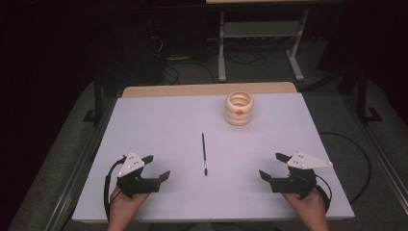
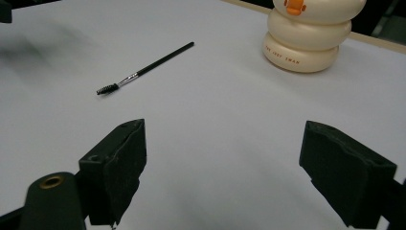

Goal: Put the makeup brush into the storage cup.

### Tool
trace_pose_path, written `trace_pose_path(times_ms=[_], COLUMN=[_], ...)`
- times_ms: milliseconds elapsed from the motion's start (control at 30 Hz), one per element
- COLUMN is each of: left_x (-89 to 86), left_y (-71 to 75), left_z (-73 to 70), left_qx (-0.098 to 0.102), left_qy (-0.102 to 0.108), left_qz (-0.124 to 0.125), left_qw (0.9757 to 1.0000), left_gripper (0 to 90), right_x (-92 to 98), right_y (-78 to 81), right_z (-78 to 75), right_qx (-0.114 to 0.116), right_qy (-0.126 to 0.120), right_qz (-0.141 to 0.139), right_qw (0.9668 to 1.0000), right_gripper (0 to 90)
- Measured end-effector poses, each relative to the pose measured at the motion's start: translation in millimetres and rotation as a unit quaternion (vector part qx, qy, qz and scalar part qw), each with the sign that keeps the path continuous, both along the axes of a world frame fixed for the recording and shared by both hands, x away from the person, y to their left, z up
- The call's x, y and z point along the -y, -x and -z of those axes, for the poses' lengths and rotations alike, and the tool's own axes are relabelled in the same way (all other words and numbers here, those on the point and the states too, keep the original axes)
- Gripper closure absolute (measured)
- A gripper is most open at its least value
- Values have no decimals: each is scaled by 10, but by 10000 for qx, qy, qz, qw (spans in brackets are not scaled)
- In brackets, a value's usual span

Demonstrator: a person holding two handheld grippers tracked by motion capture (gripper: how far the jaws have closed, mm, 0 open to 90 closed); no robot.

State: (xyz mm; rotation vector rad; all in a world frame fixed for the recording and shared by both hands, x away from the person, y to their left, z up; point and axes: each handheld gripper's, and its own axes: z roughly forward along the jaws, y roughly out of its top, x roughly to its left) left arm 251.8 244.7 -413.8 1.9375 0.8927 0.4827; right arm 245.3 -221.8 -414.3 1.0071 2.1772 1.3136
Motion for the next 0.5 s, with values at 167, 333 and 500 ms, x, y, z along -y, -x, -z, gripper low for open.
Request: trace_pose_path(times_ms=[167, 333, 500], left_x=[-16, -20, -24], left_y=[-4, -2, -6], left_z=[-9, -5, -6], left_qx=[61, 40, 40], left_qy=[-60, -39, -40], left_qz=[37, 14, 23], left_qw=[10000, 10000, 10000], left_gripper=[177, 177, 177], right_x=[-6, -10, -15], right_y=[2, -3, 2], right_z=[-4, -2, -5], right_qx=[1, 12, -28], right_qy=[12, 22, -10], right_qz=[-8, -17, -14], right_qw=[10000, 10000, 10000], right_gripper=[154, 152, 150])
